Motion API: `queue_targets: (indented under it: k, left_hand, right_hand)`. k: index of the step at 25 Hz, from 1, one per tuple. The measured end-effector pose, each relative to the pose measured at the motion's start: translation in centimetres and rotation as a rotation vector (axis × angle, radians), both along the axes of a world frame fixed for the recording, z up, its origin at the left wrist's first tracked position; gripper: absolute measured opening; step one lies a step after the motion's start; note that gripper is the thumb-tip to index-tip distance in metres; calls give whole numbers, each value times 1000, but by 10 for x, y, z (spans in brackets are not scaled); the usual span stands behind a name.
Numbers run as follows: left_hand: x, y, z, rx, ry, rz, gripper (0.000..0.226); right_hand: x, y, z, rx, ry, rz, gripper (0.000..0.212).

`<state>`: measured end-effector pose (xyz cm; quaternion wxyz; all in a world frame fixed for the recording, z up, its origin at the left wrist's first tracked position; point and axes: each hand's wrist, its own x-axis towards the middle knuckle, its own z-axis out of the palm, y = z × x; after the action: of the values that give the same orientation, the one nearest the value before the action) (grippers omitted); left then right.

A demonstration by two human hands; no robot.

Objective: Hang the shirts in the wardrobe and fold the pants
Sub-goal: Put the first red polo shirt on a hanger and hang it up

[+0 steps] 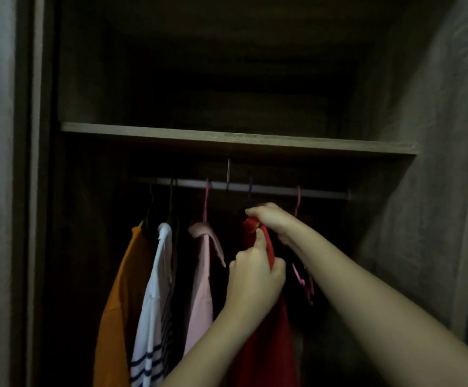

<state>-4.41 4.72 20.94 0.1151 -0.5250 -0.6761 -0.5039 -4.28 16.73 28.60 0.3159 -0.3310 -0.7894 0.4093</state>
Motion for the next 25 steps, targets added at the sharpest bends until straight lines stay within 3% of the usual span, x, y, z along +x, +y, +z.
queue_targets:
  k: [8, 11, 14, 16, 18, 21, 25]
  left_hand:
    - [-25, 32, -22, -87, -101, 0, 68]
    - [-25, 38, -43, -68, -167, -42, 68]
    - [-26, 35, -42, -72, -169, -31, 74]
    - [-25, 23, -39, -36, -150, -13, 76]
    - [-28, 3, -39, 82, -126, 9, 70]
    - [-48, -38, -43, 271, -189, 30, 62]
    - [-94, -117, -65, 457, -373, 186, 56]
  right_hand:
    - [-23, 29, -7, 153, -329, 69, 33]
    - [-16, 31, -19, 125, -313, 104, 31]
    - [-4, 23, -12, 337, -339, 45, 35]
    - [2, 16, -11, 408, -151, -46, 35]
    - [6, -2, -16, 306, 187, -41, 34]
    - [3, -53, -32, 102, 526, 201, 26]
    - [-32, -126, -71, -41, 598, 512, 19]
